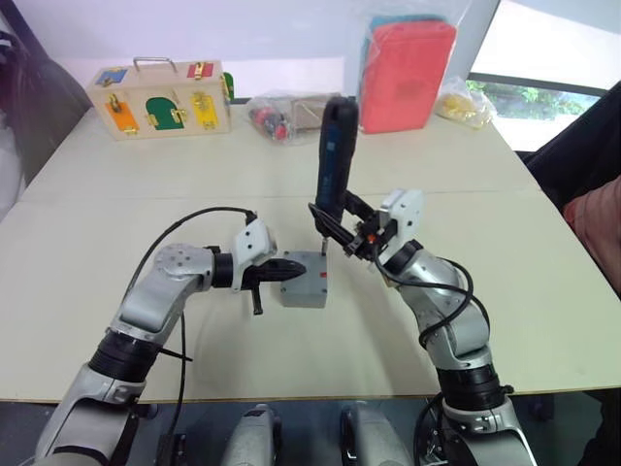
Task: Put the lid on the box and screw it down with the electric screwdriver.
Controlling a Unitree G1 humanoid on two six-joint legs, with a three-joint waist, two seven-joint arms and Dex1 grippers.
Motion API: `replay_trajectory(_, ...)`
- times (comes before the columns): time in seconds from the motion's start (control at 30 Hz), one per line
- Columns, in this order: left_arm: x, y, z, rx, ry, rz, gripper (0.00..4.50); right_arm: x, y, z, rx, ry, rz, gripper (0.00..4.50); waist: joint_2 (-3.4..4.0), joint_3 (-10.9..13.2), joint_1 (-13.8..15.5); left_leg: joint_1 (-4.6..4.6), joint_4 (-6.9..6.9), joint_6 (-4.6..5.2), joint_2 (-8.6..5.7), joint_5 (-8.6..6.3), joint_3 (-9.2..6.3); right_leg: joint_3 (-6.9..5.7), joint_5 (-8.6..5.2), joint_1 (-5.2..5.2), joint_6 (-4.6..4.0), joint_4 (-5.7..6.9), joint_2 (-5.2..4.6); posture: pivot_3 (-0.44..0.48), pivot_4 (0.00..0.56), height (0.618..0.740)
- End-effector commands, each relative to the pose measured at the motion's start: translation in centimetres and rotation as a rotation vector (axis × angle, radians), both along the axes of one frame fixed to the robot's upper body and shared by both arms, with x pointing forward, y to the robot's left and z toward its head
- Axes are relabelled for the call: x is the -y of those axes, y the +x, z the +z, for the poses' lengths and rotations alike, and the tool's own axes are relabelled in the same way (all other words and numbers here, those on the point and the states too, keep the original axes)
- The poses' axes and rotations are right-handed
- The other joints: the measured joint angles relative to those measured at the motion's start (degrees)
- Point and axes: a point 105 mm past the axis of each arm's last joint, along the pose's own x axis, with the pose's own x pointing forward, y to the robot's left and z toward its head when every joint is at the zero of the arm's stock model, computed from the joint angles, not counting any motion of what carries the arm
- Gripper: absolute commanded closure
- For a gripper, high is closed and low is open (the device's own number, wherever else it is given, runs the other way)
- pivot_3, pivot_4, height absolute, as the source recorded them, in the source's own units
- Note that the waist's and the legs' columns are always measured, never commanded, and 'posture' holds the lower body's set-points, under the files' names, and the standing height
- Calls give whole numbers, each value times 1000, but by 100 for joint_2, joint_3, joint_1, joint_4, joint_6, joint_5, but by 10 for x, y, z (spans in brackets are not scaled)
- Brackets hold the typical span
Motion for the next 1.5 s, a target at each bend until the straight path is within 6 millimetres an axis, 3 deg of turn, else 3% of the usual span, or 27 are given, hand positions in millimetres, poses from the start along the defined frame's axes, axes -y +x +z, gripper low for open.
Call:
replay_trajectory(0.03,-1,-3,-4,-9,14,-4,4500,-4,-8,11,69,18,22,2753,0,0,0,0,0,0,0,0,0,0,0,0,0,0,0,0,150,730)
replay_trajectory(0.17,-1,-3,-6,-12,15,-1,4500,-7,-9,6,64,13,26,2753,0,-1,-2,1,0,0,0,0,0,1,0,0,0,1,0,0,150,730)
replay_trajectory(0.47,0,-2,-10,-12,19,11,4500,-5,-6,-37,-108,-72,16,2753,0,-32,-1,23,-3,0,1,0,0,1,-1,22,-1,0,1,0,150,730)
replay_trajectory(0.67,1,1,-16,-11,30,20,4500,-5,0,-60,-265,-105,-20,2753,-1,-77,-3,112,-25,7,4,-5,-1,-1,-10,113,-9,-25,6,0,150,730)
replay_trajectory(1.27,3,4,-27,-21,38,40,4500,-5,0,-85,-380,-195,-47,2753,-7,-212,-2,136,-40,23,6,-14,-10,-1,-14,139,-13,-45,7,0,150,730)
replay_trajectory(1.5,2,4,-31,-34,45,38,4500,-2,3,-97,-430,-238,-88,2753,-20,-252,-4,214,-99,24,7,-16,-13,0,-29,203,-35,-83,5,0,150,730)
